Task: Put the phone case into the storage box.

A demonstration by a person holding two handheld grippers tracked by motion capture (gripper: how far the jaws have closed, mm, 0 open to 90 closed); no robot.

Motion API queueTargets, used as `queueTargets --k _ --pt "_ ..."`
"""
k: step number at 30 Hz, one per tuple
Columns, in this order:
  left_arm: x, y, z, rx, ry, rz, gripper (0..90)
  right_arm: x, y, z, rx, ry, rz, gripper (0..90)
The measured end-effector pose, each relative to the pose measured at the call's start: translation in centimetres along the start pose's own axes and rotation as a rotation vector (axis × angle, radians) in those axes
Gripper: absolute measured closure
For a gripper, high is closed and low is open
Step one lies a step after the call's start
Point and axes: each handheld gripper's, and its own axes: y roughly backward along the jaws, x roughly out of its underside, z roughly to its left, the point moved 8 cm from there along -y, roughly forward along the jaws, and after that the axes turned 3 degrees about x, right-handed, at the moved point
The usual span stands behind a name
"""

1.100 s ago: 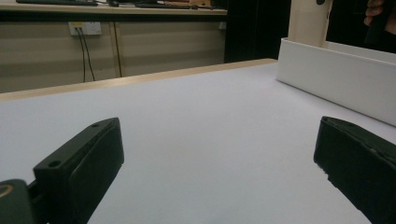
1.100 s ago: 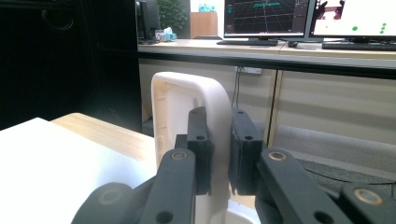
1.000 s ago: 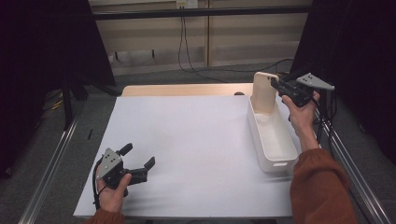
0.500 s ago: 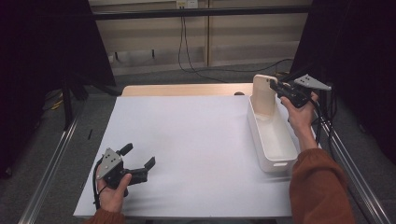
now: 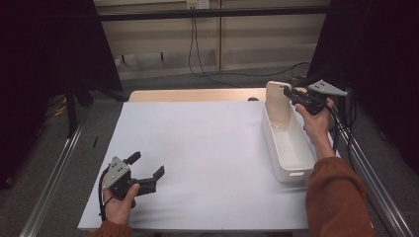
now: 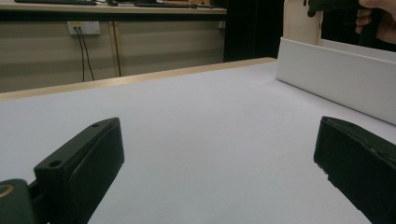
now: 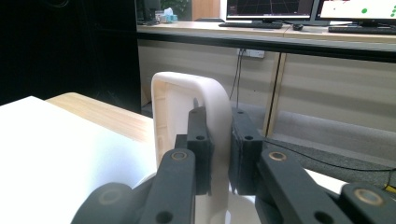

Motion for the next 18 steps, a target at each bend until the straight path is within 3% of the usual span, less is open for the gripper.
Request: queueTargets --k 18 --pt "0.05 -0.18 0.04 -0.002 -0.005 0.006 2.0 0.8 -0.69 -0.34 -0.018 0.014 0.036 80.7"
